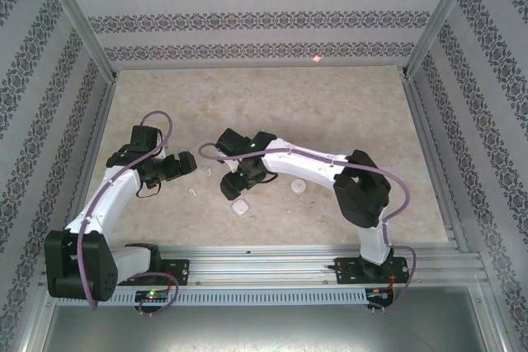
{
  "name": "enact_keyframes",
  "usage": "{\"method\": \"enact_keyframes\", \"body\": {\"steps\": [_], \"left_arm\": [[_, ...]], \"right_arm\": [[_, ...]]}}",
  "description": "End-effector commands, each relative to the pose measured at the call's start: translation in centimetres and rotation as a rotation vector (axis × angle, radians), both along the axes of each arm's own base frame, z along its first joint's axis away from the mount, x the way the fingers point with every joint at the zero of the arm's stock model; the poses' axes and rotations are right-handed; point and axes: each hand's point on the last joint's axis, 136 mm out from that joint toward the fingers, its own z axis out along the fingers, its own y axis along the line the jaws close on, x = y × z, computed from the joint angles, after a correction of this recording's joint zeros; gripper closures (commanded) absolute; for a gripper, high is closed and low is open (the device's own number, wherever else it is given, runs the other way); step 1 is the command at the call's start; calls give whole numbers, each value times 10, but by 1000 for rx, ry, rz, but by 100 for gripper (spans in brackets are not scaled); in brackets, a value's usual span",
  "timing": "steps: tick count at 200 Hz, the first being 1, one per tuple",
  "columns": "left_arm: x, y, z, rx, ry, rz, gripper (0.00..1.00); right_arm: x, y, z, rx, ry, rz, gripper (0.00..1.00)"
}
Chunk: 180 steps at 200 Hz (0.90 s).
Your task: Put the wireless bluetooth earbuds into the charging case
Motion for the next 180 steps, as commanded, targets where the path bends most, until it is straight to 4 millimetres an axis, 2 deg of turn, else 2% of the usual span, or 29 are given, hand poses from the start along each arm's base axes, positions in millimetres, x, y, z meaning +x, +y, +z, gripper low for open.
{"method": "enact_keyframes", "body": {"steps": [1,28,88,136,151,180], "left_arm": [[-11,-6,0,-27,9,-42,1],[-11,-10,-1,-48,15,-48,2],[-11,-10,-1,-48,41,-58,6],[2,-18,2,-121,-33,-18,3],[5,-19,7,-130,-75,-16,3],[5,-15,19,-90,-120,-26,3]], "right_arm": [[-25,6,-7,-62,59,67,29],[-32,11,-18,-96,75,81,27],[-25,2,-35,-189,62,54,27],[-27,1,-55,-232,99,30,25],[-28,2,-60,-235,110,24,27],[-28,1,-68,-247,127,7,38]]}}
